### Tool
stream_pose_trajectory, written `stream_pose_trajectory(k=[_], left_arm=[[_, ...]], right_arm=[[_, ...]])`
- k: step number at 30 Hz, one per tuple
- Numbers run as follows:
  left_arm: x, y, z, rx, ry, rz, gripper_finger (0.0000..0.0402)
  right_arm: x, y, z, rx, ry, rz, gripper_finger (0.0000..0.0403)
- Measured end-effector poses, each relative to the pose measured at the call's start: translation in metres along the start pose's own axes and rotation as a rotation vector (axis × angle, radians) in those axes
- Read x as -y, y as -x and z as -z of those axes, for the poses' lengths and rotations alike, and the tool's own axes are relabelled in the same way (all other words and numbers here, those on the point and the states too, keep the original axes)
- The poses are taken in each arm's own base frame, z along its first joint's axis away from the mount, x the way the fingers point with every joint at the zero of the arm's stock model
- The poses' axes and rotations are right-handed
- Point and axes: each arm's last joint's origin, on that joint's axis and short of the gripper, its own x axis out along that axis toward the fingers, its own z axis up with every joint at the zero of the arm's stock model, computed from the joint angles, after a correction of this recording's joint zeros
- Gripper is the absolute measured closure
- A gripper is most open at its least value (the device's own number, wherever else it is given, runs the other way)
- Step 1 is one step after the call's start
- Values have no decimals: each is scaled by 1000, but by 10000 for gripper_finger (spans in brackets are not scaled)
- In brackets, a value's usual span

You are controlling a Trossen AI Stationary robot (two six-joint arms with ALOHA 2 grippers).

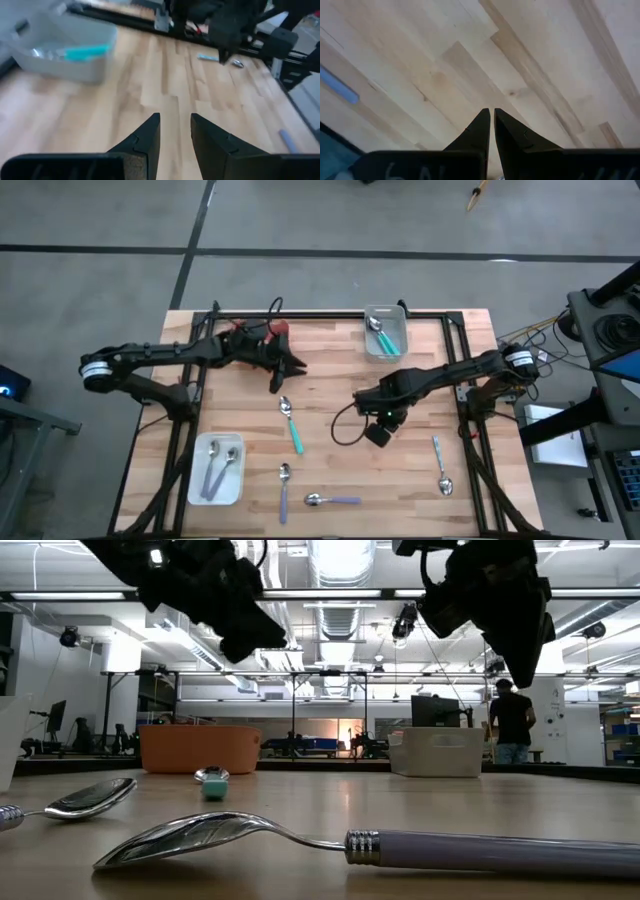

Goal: Sort silverware by color (type)
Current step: Put the light blue spoon into the gray bin

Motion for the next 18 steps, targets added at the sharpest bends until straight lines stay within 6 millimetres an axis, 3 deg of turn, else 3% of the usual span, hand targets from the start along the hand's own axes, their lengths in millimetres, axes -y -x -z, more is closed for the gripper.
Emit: stream_pose_trajectory(k=[10,18], left_arm=[[45,-3,50,-179,317,21,316],[84,-5,79,-327,523,-138,329]], right_arm=[[-7,-3,8,139,80,142,385],[-15,-5,15,231,164,210,385]])
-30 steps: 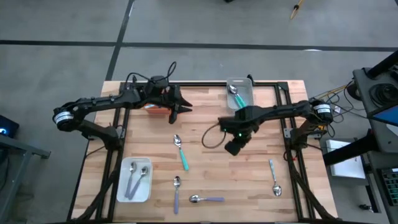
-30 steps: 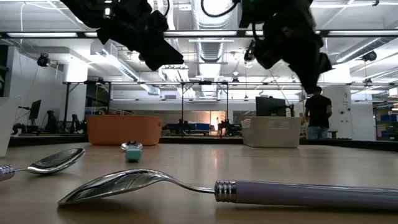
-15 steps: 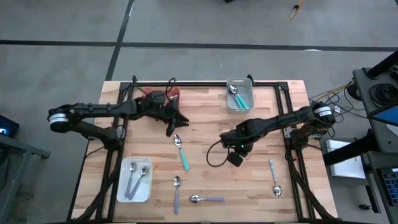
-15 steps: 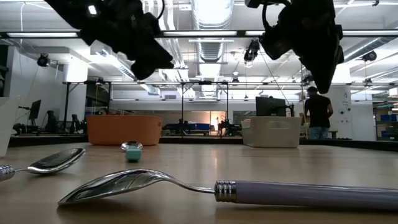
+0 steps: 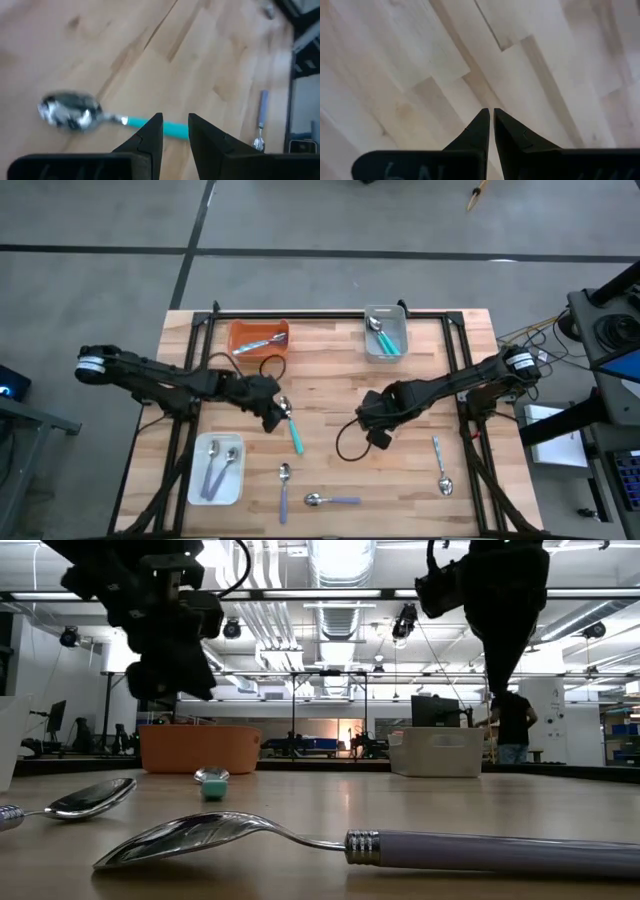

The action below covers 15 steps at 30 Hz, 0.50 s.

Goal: Sort silverware by color (type)
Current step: Put the light blue spoon into the gray bin

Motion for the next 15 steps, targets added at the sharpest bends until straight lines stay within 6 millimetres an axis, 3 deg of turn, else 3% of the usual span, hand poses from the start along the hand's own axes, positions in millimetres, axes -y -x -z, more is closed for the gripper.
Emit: stream_pose_trajectory(k=[10,15], left_arm=[[18,-10,6,-10,45,-72,338],[22,-18,5,-42,-167,-82,339]], right_arm=[[-13,3,5,210,78,118,385],[-23,0,-5,377,83,87,385]])
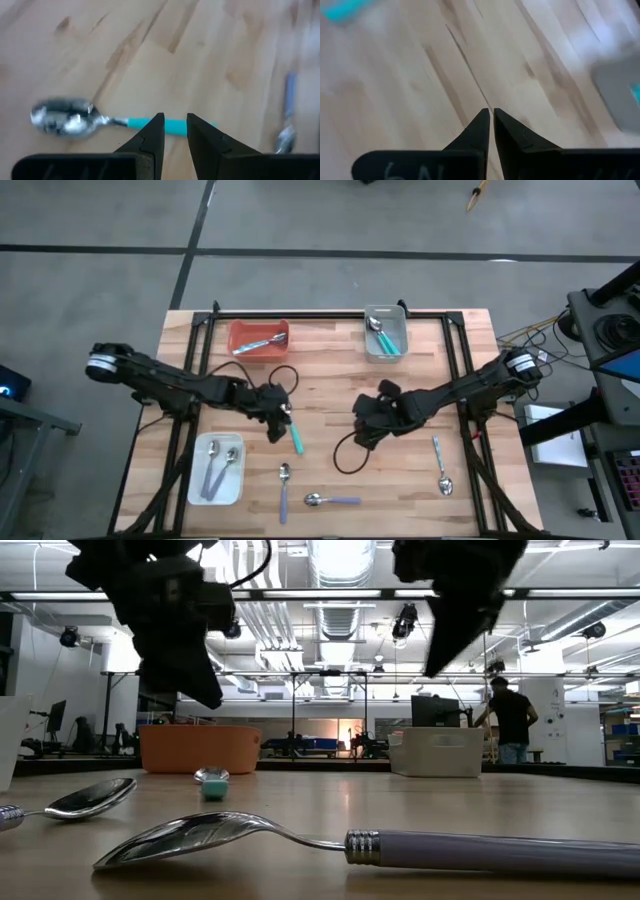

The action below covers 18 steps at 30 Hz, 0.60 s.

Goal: Sort silverware by color (type)
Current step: Put the light blue spoon into the gray bin

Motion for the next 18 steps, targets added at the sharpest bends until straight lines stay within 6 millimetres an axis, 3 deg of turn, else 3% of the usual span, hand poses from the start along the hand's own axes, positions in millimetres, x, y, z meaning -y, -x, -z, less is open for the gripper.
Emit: stream_pose_trajectory(k=[5,12,18], left_arm=[[6,-4,6,-54,-272,63,339],[3,-5,12,-88,-374,50,339],[1,-2,16,-127,-427,37,339]], right_arm=[[-15,-5,-16,209,-14,-149,385],[-32,0,-47,505,-72,-341,385],[-39,-13,-67,548,-83,-356,385]])
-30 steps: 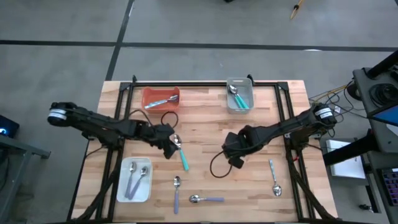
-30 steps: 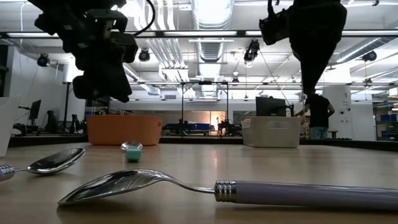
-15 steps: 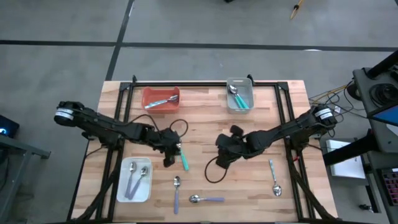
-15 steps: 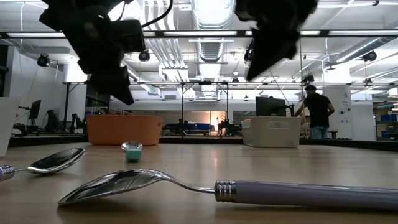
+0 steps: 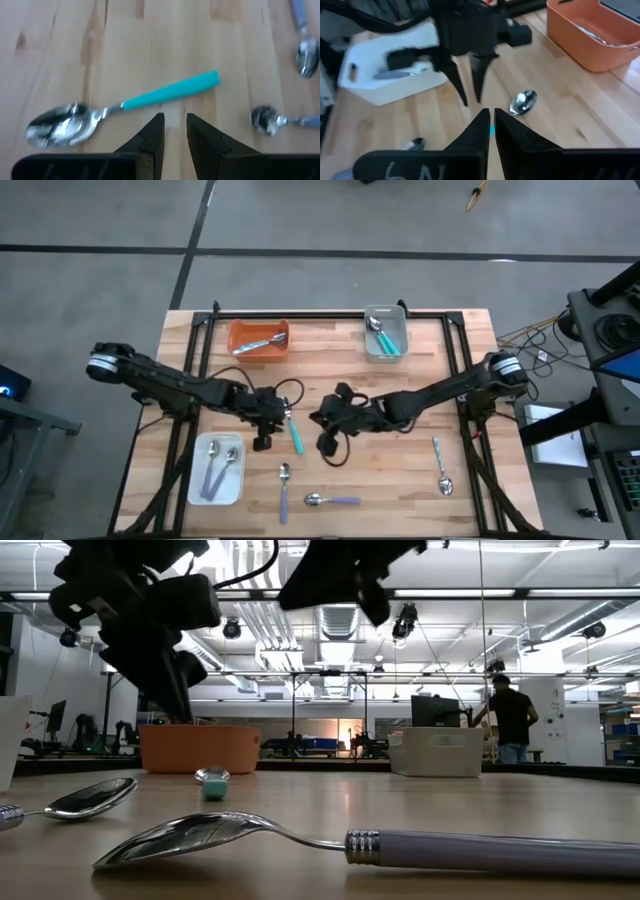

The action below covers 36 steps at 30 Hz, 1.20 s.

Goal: Sort silverware by color (type)
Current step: Put the light blue spoon into the gray bin

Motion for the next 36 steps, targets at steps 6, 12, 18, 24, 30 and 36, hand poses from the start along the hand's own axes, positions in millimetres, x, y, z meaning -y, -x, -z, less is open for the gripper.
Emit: stream_pose_trajectory(k=[6,12,18,24,30,36], left_arm=[[-2,14,3,-1,-58,-45,339],[-2,34,2,68,-98,-81,339],[-1,58,0,201,-121,-94,339],[2,77,1,448,-167,-119,339],[-1,83,14,590,-194,-106,339],[-4,86,20,648,-181,-130,339]], right_arm=[[5,-32,-1,-13,-10,51,385],[7,-69,7,-52,-11,94,385],[8,-102,24,-89,0,144,385],[10,-121,41,-77,38,260,385],[12,-135,57,-84,43,283,385],[12,-140,61,-76,32,278,385]])
